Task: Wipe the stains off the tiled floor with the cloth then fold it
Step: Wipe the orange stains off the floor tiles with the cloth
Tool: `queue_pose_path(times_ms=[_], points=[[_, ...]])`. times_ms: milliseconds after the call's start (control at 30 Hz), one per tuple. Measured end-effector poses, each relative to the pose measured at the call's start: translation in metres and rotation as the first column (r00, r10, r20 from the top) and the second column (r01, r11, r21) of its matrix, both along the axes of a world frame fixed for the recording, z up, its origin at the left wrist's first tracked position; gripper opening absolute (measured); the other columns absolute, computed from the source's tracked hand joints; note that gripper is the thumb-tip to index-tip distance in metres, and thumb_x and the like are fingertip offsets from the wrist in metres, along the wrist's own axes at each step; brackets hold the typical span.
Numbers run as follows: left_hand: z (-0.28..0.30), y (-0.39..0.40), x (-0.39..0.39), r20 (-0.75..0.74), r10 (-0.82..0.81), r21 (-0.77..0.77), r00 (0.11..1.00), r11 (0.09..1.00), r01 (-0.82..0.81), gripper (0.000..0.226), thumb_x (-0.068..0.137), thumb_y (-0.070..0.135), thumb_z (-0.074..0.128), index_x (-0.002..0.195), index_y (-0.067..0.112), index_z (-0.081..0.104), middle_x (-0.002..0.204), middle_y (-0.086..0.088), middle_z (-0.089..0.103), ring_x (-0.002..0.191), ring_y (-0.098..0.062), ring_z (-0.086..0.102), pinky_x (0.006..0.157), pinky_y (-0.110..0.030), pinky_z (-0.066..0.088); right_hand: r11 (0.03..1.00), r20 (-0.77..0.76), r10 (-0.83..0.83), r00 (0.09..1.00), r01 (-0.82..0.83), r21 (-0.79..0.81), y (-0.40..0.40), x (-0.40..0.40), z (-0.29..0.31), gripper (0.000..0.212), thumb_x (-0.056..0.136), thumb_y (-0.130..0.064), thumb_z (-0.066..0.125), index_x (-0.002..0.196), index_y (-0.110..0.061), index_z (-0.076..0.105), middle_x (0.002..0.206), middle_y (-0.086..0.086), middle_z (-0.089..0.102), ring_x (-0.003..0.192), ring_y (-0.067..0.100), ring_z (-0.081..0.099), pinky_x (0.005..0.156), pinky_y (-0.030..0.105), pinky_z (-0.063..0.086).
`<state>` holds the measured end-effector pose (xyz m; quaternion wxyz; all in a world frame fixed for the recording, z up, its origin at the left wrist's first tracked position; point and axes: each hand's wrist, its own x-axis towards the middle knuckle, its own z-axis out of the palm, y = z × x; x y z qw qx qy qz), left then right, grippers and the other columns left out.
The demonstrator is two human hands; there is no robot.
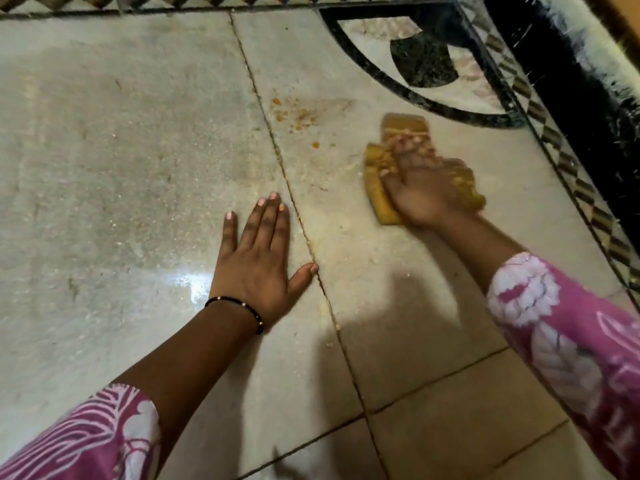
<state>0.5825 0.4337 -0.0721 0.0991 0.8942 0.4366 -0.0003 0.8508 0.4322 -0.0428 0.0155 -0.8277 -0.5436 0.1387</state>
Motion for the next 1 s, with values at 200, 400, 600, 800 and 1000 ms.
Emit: queue_pose_path(times_ms=[200,400,600,800,1000], points=[[-0.001,0.001,0.0,0.023,-0.003,0.002,1.0,1.0,0.002,0.086,0.087,0.067,0.006,0.15,0.008,0.005,0.159,-0.008,-0.001,0.146,-0.018,-0.006,0.116,-0.049,-0.006,0.899,-0.02,0.439,0.899,-0.438,0.029,-0.086,-0.031,-0.002,0.067,0.088,-0.054,0.022,0.148,-0.029,0.006,0.155,-0.01,0.0,0.143,0.006,-0.005,0.117,0.035,-0.002],[-0.001,0.002,0.0,0.05,-0.005,0.008,0.999,1.0,0.005,0.085,0.088,0.066,0.009,0.15,0.008,0.004,0.159,-0.008,-0.001,0.146,-0.018,-0.006,0.116,-0.047,-0.008,1.0,0.068,0.03,0.997,-0.031,0.007,0.004,0.009,-0.005,0.078,0.087,-0.062,0.028,0.151,-0.025,0.003,0.159,-0.001,-0.002,0.146,0.018,0.0,0.117,0.037,0.001],[0.006,0.023,-0.012,0.109,-0.098,-0.042,0.989,0.994,0.103,0.091,0.081,0.069,0.016,0.15,0.01,0.015,0.158,-0.008,0.011,0.145,-0.024,0.014,0.117,-0.038,0.004,0.862,-0.11,0.507,0.855,-0.5,0.083,-0.021,-0.051,0.0,0.074,0.083,-0.058,0.038,0.149,-0.03,0.017,0.157,-0.006,0.014,0.142,0.011,0.011,0.114,0.03,0.006],[0.004,0.063,-0.057,0.053,0.132,0.02,0.99,0.991,-0.134,0.1,0.077,0.081,0.016,0.152,0.015,0.004,0.16,-0.003,-0.001,0.146,-0.021,0.001,0.118,-0.041,-0.004,0.984,-0.012,0.179,0.984,-0.178,0.022,0.024,0.016,-0.002,0.085,0.084,-0.066,0.036,0.151,-0.024,0.004,0.159,0.0,-0.001,0.145,0.02,0.005,0.117,0.038,0.008],[0.003,0.063,-0.055,0.056,0.135,0.0,0.989,0.991,-0.135,0.101,0.078,0.082,0.016,0.151,0.014,-0.003,0.16,-0.003,-0.005,0.146,-0.018,-0.005,0.117,-0.041,-0.007,0.97,0.046,0.245,0.968,-0.244,-0.018,0.109,-0.063,-0.002,0.071,0.095,-0.049,0.035,0.151,-0.019,0.005,0.159,0.005,0.003,0.145,0.023,0.005,0.115,0.034,0.005]])
